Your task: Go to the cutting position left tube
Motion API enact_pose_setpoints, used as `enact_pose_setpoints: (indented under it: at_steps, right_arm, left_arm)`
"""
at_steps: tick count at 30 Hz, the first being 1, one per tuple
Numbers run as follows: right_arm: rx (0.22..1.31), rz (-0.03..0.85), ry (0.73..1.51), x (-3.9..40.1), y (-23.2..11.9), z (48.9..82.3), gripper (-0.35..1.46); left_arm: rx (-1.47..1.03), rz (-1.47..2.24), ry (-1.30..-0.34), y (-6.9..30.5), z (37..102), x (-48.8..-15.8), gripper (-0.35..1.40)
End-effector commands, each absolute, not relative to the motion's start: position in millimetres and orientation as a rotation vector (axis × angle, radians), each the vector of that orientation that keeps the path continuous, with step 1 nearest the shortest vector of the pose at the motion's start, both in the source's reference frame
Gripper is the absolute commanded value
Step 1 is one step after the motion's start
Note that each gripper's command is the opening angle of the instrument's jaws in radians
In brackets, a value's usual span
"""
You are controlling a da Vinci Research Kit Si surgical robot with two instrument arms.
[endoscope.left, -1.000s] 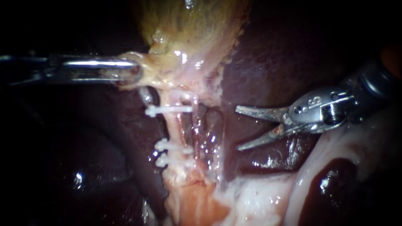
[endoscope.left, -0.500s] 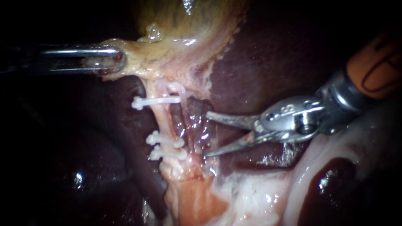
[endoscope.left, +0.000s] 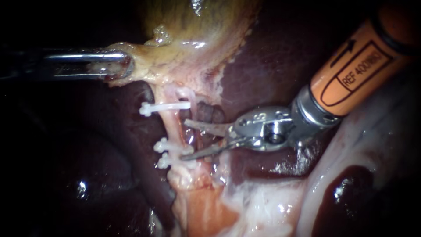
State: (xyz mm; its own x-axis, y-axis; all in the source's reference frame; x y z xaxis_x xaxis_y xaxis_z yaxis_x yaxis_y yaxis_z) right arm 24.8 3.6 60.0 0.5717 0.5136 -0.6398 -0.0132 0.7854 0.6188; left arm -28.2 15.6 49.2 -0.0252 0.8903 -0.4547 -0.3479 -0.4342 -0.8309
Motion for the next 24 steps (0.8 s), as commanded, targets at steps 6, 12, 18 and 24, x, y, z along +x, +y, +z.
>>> enact_pose_setpoints:
  at_steps: [6,12,18,24]
  right_arm:
    - [0.635,0.351,0.932,25.9,4.4,61.6,1.45]
    - [0.697,0.375,0.977,28.4,4.6,61.7,1.45]
    - [0.734,0.391,1.006,30.9,4.5,61.7,1.45]
    - [0.759,0.411,1.053,32.2,4.5,61.4,1.45]
  left_arm:
    - [-1.282,1.639,-0.639,15.6,49.1,-28.2,-0.35]
    - [-1.282,1.639,-0.639,15.6,49.0,-28.3,-0.35]
    - [-1.283,1.64,-0.642,15.6,49.0,-28.3,-0.35]
    - [-1.282,1.64,-0.641,15.6,49.0,-28.4,-0.35]
